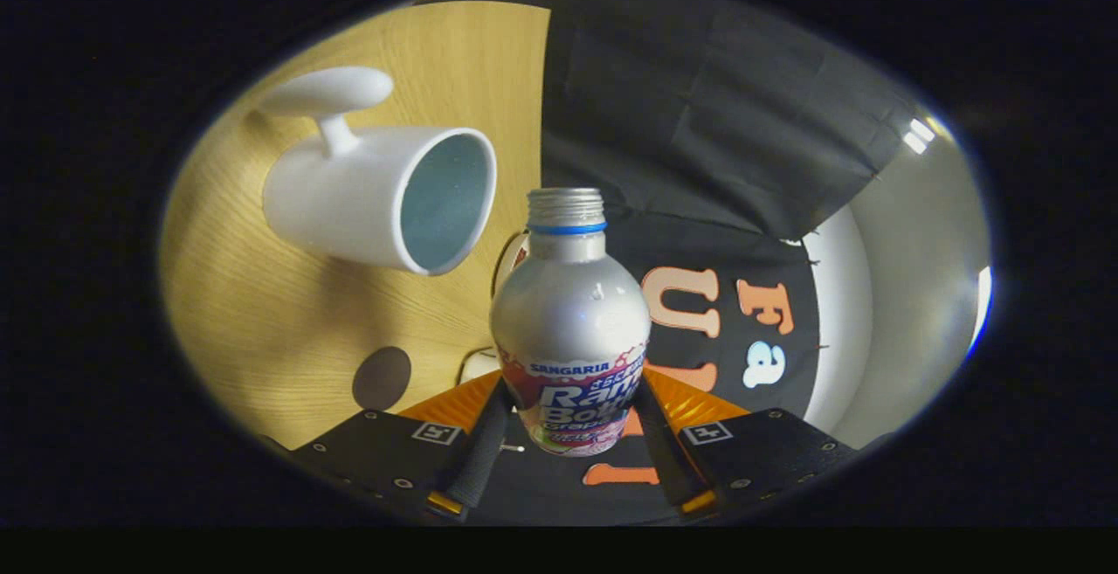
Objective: Take the bottle from table, then pour the juice into the cup, finally place the bottle on the coaster
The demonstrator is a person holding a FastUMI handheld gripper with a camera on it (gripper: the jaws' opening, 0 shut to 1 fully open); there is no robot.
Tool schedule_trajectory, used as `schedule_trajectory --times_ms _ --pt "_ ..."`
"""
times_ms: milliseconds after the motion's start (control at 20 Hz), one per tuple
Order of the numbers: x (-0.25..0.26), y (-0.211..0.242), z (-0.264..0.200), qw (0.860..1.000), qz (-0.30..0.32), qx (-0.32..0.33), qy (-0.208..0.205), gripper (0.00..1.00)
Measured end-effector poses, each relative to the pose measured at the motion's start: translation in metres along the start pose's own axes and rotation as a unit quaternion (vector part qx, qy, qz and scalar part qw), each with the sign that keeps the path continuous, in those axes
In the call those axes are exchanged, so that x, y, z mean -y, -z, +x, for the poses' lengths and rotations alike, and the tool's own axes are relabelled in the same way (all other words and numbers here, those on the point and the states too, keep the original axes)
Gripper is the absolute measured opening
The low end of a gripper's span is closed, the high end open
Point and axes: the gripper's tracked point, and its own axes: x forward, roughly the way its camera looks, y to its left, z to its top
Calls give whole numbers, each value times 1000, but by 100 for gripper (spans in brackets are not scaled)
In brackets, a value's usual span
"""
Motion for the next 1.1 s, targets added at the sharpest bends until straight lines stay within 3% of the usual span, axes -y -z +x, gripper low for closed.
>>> schedule_trajectory --times_ms 250,500,850,1100 --pt "14 29 13 990 123 -42 53 77" --pt "-4 52 20 947 309 -85 12 77" --pt "-7 49 24 849 520 -90 -19 77" --pt "-29 50 25 757 644 -105 -44 77"
